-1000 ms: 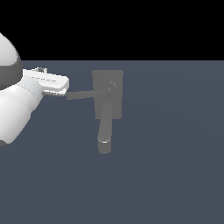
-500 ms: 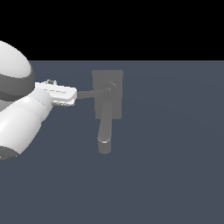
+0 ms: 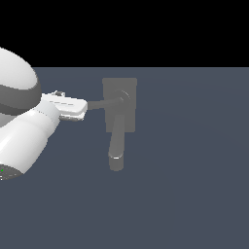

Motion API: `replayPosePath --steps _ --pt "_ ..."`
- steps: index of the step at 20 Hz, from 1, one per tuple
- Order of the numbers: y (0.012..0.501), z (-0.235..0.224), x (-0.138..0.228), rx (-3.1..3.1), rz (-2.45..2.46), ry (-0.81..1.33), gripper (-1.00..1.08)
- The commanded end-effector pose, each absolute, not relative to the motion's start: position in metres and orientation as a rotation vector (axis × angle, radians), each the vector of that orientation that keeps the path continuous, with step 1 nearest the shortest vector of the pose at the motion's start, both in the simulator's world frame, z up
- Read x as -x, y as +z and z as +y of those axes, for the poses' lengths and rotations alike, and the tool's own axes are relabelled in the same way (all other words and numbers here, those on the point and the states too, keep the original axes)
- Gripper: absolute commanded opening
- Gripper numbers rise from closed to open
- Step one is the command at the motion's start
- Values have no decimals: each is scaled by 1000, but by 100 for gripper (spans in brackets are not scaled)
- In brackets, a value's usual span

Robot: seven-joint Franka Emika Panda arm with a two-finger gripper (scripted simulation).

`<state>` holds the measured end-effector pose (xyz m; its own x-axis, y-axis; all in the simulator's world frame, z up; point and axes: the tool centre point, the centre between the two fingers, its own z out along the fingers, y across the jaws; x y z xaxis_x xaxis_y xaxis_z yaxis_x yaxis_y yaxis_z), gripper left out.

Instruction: Turn on the faucet by rotating a designated handle.

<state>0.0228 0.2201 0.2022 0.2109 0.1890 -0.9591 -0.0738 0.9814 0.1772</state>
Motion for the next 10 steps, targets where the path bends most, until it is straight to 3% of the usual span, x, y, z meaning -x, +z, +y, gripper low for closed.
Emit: replayPosePath --steps 1,10 --pt "202 220 -23 -95 1349 179 -100" --pt "186 213 -25 -36 1398 127 -100"
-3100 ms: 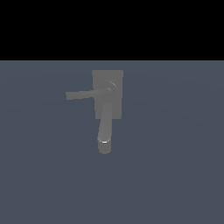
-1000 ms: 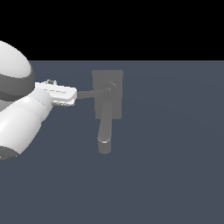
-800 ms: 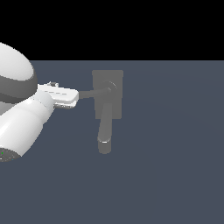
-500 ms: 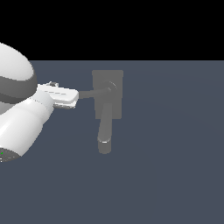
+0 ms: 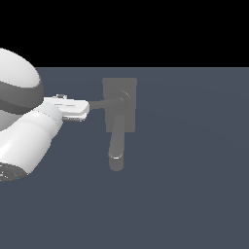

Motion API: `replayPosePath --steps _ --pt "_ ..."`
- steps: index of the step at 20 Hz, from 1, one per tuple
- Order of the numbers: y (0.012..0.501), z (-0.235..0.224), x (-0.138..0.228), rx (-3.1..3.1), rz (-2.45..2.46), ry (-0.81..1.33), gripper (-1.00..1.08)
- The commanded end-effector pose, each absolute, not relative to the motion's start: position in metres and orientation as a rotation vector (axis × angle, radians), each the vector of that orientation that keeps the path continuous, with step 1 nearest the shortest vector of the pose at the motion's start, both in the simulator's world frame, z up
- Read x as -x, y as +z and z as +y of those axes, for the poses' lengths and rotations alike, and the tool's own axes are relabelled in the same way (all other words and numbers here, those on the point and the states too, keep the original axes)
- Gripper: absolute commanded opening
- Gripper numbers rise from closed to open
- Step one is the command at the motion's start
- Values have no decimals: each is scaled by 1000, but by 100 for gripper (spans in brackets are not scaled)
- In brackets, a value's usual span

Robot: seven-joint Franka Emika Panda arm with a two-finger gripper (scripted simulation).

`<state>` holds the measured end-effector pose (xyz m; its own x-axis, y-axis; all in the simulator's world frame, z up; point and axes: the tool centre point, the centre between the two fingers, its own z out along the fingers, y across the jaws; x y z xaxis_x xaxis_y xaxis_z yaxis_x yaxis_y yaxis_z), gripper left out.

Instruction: Turn on the faucet by rotating a designated handle.

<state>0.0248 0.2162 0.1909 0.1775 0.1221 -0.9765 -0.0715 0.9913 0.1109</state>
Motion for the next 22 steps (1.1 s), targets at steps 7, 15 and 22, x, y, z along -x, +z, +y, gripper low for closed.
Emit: replayPosePath --steps 7,15,22 --pt "147 192 -22 -17 1487 71 -100" --pt "133 163 -26 -2 1523 6 -100" --pt "118 146 -25 9 1561 -32 -100"
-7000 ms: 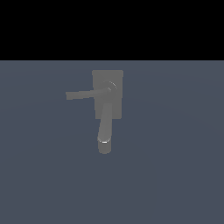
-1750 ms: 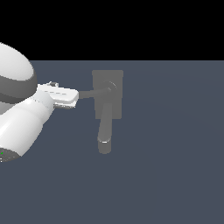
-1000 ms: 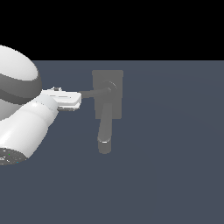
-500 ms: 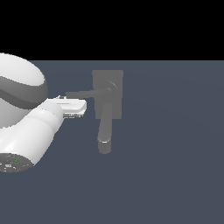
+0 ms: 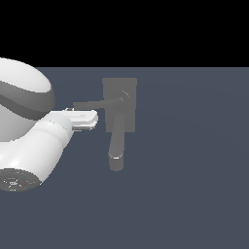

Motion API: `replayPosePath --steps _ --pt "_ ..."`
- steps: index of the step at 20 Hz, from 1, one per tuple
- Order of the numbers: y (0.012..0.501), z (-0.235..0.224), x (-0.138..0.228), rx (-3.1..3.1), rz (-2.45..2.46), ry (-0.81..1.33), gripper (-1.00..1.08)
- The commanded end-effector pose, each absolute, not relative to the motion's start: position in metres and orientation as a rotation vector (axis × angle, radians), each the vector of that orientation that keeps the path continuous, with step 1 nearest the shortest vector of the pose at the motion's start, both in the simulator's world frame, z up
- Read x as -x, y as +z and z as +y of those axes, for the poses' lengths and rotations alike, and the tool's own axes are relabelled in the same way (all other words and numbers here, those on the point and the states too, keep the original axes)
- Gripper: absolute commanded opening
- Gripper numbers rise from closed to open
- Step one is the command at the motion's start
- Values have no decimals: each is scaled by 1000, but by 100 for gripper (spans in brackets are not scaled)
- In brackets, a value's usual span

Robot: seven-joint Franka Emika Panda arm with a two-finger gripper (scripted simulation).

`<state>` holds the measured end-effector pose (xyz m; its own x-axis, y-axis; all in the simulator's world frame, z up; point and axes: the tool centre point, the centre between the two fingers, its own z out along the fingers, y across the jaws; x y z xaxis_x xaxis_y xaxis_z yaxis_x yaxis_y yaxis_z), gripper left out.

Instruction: Turn on the faucet by rotating a designated handle.

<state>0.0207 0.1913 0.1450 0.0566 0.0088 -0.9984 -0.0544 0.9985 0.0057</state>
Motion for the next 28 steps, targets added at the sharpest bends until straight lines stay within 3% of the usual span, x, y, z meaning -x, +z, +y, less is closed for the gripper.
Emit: replayPosePath --steps 1,7,28 --pt "116 146 -24 9 1567 -33 -100" --pt "114 146 -24 10 1570 -34 -100" --pt "184 150 -24 10 1577 -36 -100"
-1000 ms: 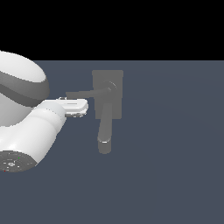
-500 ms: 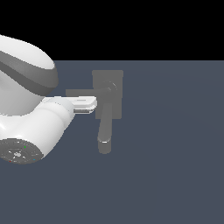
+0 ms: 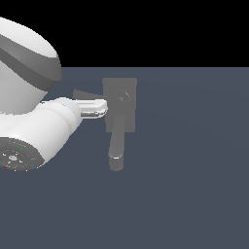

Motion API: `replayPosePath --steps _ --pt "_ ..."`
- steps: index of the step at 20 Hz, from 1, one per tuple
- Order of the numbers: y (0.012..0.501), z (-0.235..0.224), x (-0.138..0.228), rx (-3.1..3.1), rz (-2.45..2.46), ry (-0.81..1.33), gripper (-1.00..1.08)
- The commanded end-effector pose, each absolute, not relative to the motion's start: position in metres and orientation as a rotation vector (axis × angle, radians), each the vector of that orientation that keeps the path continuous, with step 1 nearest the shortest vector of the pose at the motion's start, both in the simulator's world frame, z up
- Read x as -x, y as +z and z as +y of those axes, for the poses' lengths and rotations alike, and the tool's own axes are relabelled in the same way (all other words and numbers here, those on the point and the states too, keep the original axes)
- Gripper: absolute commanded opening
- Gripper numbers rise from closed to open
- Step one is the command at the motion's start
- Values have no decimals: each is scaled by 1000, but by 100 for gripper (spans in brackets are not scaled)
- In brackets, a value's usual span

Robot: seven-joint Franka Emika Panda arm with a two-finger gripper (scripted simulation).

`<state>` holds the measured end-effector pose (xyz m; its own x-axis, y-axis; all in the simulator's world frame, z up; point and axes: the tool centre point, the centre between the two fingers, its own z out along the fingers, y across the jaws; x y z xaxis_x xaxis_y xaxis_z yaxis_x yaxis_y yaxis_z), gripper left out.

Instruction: Turn on the faucet by rotating a designated handle.

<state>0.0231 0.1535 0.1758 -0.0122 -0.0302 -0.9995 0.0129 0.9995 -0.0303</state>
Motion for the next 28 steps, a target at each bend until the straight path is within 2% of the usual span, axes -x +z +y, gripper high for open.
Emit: replayPosePath --steps 1,15,17,28 --pt "188 149 -24 10 1577 -36 -100" --pt "241 134 -23 10 1571 -34 -100" --pt "230 134 -22 10 1586 -38 -100" --pt "262 106 -22 10 1578 -36 -100"
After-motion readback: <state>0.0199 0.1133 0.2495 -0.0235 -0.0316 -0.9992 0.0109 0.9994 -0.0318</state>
